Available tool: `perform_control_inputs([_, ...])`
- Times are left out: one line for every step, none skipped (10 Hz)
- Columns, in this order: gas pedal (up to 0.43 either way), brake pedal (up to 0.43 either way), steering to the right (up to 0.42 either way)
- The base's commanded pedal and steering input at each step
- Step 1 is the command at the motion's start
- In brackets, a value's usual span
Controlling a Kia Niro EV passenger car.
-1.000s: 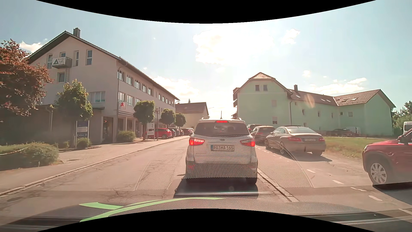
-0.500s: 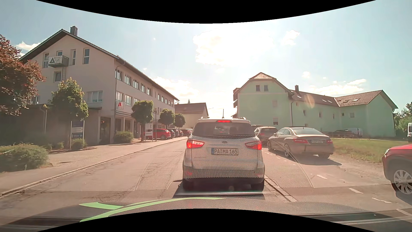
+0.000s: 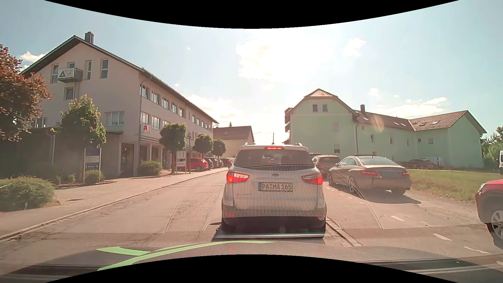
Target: Follow the waypoints while adhering to traffic rules and regulations
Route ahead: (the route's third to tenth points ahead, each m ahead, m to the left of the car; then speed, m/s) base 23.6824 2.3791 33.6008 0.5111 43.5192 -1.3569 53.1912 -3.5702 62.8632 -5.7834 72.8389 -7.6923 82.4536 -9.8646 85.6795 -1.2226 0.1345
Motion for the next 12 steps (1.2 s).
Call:
perform_control_inputs([0.000, 0.244, 0.010])
perform_control_inputs([0.000, 0.238, 0.010])
perform_control_inputs([0.000, 0.244, 0.010])
perform_control_inputs([0.000, 0.244, 0.010])
perform_control_inputs([0.000, 0.250, 0.009])
perform_control_inputs([0.000, 0.250, 0.010])
perform_control_inputs([0.000, 0.250, 0.009])
perform_control_inputs([0.000, 0.256, 0.010])
perform_control_inputs([0.000, 0.256, 0.010])
perform_control_inputs([0.000, 0.256, 0.010])
perform_control_inputs([0.000, 0.256, 0.010])
perform_control_inputs([0.000, 0.256, 0.010])
